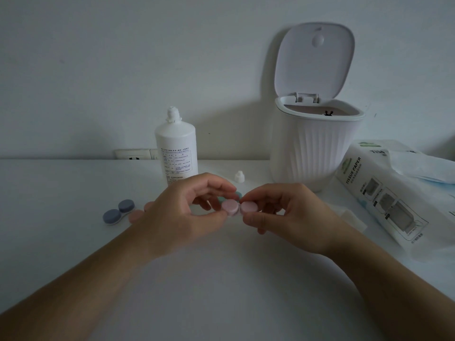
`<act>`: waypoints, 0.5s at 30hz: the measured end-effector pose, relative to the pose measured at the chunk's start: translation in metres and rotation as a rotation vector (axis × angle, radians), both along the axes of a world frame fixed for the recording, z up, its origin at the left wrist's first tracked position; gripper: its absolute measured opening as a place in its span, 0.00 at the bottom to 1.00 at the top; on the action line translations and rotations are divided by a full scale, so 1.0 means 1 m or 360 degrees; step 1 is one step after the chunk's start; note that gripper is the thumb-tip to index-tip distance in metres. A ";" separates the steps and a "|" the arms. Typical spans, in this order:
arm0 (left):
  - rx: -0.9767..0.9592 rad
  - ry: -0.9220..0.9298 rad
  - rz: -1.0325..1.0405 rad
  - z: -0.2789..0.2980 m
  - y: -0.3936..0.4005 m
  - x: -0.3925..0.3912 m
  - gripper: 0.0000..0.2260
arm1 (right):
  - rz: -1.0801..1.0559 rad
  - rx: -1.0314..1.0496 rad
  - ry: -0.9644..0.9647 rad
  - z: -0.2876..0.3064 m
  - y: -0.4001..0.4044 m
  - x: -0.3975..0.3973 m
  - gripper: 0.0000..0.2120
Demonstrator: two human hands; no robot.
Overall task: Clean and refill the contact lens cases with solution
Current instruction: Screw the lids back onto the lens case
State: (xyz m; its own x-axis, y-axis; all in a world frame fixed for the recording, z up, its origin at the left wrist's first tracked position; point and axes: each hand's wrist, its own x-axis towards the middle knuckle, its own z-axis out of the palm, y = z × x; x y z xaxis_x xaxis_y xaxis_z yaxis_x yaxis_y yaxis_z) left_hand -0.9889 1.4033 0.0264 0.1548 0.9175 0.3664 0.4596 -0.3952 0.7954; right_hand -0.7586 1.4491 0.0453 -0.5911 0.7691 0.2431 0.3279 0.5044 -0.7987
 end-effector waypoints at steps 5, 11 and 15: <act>-0.0033 0.0042 0.0008 0.000 -0.001 0.001 0.18 | 0.0017 0.0000 -0.0005 0.001 0.000 0.000 0.07; -0.0030 0.0125 0.0264 -0.005 0.001 -0.002 0.22 | 0.0002 -0.0005 -0.0004 0.000 0.000 0.000 0.07; -0.0082 0.0124 0.0181 -0.004 0.000 -0.002 0.18 | 0.0008 -0.0008 -0.0021 0.000 0.000 0.000 0.07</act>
